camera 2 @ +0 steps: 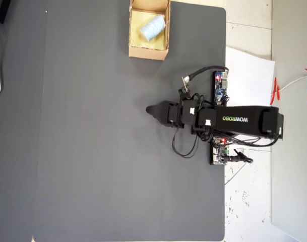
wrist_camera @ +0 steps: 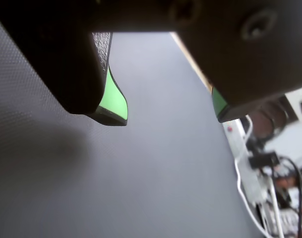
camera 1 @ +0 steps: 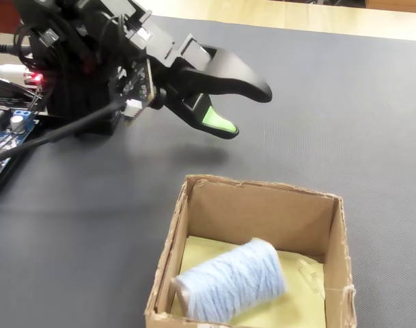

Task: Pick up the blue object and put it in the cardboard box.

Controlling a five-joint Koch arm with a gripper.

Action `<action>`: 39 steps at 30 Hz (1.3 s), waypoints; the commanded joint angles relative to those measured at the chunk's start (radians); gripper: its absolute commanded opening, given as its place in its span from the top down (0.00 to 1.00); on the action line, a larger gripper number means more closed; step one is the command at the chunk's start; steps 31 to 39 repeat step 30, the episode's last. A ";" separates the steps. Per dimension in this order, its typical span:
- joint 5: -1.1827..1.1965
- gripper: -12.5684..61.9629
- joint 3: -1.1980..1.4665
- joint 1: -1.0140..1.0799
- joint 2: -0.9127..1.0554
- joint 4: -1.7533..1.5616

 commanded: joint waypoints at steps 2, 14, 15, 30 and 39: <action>0.015 0.37 0.040 -0.051 0.089 0.011; 0.023 0.37 0.040 -0.018 0.086 0.215; 0.025 0.37 0.040 -0.008 0.086 0.221; 0.017 0.37 0.040 -0.003 0.084 0.235; 0.017 0.37 0.040 -0.003 0.084 0.235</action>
